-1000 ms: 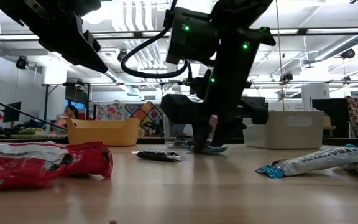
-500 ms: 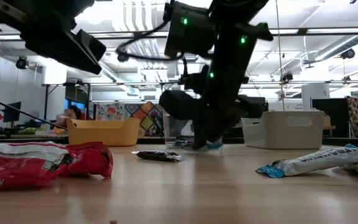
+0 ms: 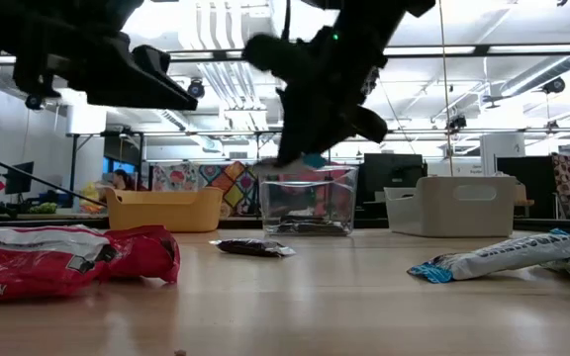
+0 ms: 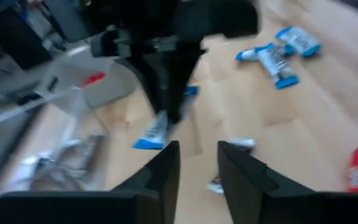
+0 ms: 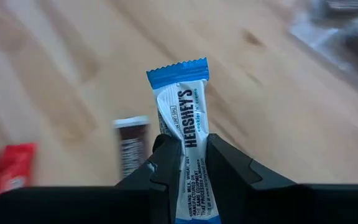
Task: Sort candy
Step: Put the white chocolate into the yellow bin
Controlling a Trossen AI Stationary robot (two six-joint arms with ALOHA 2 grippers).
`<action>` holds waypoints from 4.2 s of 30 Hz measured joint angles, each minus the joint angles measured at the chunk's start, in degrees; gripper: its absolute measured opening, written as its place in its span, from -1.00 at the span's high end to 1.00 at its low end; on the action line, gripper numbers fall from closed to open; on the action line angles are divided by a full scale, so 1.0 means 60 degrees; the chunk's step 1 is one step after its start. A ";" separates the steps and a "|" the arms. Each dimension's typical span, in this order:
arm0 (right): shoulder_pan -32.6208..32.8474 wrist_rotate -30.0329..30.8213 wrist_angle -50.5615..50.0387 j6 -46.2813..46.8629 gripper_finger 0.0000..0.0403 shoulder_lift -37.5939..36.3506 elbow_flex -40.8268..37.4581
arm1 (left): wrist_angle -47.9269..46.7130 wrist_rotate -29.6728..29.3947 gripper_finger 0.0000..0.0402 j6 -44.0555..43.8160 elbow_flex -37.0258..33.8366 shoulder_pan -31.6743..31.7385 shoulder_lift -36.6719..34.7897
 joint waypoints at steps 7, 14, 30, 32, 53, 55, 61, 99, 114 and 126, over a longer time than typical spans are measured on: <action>-0.0089 -0.1156 0.1147 -0.0619 0.71 -0.0301 0.0000 | 0.1306 -0.0220 0.11 0.2201 -0.0345 -0.0010 0.0480; -0.0124 -0.2028 0.2067 -0.0856 0.71 -0.0301 0.0000 | 0.2378 -0.0914 -0.03 0.3095 -0.0304 -0.0008 0.1435; -0.0144 -0.2331 0.2402 -0.1147 0.71 -0.0319 0.0000 | 0.2595 -0.0673 0.84 0.3447 0.0269 -0.0037 0.2411; -0.0199 -0.2330 0.2441 -0.1193 0.68 -0.0330 0.0007 | 0.2593 -0.0705 0.94 0.3401 0.0269 -0.0022 0.2340; -0.1404 -0.2895 0.1432 -0.2796 -0.03 -0.1469 0.0000 | -0.4804 -0.2109 0.96 -0.1824 0.1738 0.0457 -0.0165; -0.1450 -0.2668 0.1324 -0.3087 -0.02 -0.1626 0.0000 | -0.6303 -0.2432 0.96 -0.2288 0.2152 0.0690 -0.0457; -0.1537 -0.2297 0.1233 -0.3734 -0.01 -0.1926 0.0000 | -0.9779 -0.2486 0.96 -0.2857 0.3322 0.2021 -0.1006; -0.1552 -0.2304 -0.1165 -0.3477 -0.01 -0.2079 0.0000 | -0.8883 0.1253 0.56 -0.0281 0.3548 1.0665 0.1355; -0.0738 -0.3143 -0.2460 -0.2672 -0.01 -0.2056 0.0000 | -0.8500 0.2502 0.45 -0.1663 0.3484 0.9085 -0.0158; 0.1079 -0.3054 -0.2847 -0.4042 -0.01 -0.1893 -0.0345 | -0.6385 0.2510 0.45 -0.1863 0.2849 0.5556 -0.1460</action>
